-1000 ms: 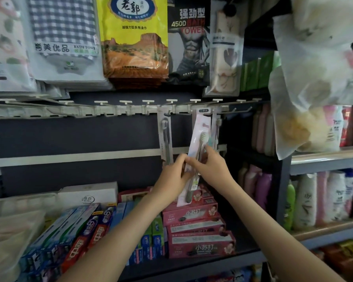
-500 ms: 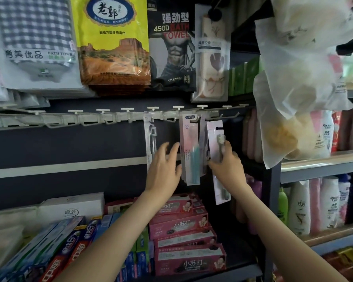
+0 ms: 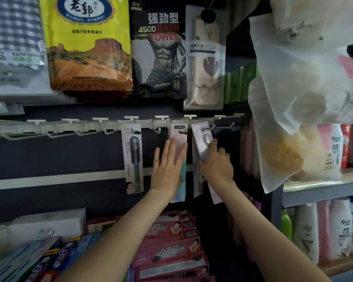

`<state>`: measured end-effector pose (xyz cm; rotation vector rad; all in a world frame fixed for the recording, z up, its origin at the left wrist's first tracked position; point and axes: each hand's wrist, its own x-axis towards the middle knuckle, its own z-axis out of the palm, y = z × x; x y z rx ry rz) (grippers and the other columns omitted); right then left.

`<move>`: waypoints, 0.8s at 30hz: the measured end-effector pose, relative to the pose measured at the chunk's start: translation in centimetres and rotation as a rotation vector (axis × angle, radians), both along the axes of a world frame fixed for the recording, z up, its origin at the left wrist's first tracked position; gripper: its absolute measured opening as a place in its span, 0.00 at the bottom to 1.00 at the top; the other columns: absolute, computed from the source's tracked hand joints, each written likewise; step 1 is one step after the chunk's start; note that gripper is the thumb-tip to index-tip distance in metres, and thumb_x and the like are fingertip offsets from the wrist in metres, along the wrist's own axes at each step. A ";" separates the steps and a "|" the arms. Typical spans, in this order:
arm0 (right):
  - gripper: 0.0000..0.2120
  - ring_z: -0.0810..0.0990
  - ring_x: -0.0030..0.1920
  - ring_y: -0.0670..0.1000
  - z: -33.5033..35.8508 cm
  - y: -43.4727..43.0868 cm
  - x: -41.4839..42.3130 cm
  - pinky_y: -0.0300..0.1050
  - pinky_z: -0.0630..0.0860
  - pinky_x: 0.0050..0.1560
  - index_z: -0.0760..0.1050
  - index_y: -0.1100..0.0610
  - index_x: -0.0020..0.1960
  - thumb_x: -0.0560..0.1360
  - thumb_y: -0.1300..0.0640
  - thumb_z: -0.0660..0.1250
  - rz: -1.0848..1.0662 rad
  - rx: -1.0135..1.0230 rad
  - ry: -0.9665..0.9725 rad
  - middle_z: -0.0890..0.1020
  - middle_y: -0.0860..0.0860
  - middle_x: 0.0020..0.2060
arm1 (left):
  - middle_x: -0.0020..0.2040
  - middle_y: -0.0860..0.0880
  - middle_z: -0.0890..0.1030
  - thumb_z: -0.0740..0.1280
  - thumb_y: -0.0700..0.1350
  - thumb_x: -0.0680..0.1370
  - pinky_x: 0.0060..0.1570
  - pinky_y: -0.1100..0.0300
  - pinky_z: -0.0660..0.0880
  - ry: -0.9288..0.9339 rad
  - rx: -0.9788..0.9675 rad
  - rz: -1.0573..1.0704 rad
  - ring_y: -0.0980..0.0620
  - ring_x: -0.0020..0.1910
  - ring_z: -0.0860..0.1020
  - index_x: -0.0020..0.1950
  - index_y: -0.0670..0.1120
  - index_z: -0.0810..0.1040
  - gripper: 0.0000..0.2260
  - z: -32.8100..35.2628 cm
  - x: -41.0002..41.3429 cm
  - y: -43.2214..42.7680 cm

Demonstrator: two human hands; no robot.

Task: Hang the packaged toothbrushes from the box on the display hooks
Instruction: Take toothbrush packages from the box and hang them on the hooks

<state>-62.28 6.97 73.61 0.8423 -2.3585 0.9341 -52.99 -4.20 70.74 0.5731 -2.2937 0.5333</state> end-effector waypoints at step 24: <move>0.32 0.65 0.70 0.53 -11.0 1.2 16.9 0.44 0.69 0.61 0.51 0.55 0.78 0.79 0.57 0.62 0.378 0.029 0.031 0.65 0.53 0.72 | 0.79 0.39 0.49 0.70 0.48 0.75 0.73 0.45 0.43 0.107 0.208 -0.224 0.42 0.78 0.46 0.79 0.49 0.46 0.41 -11.1 15.2 1.9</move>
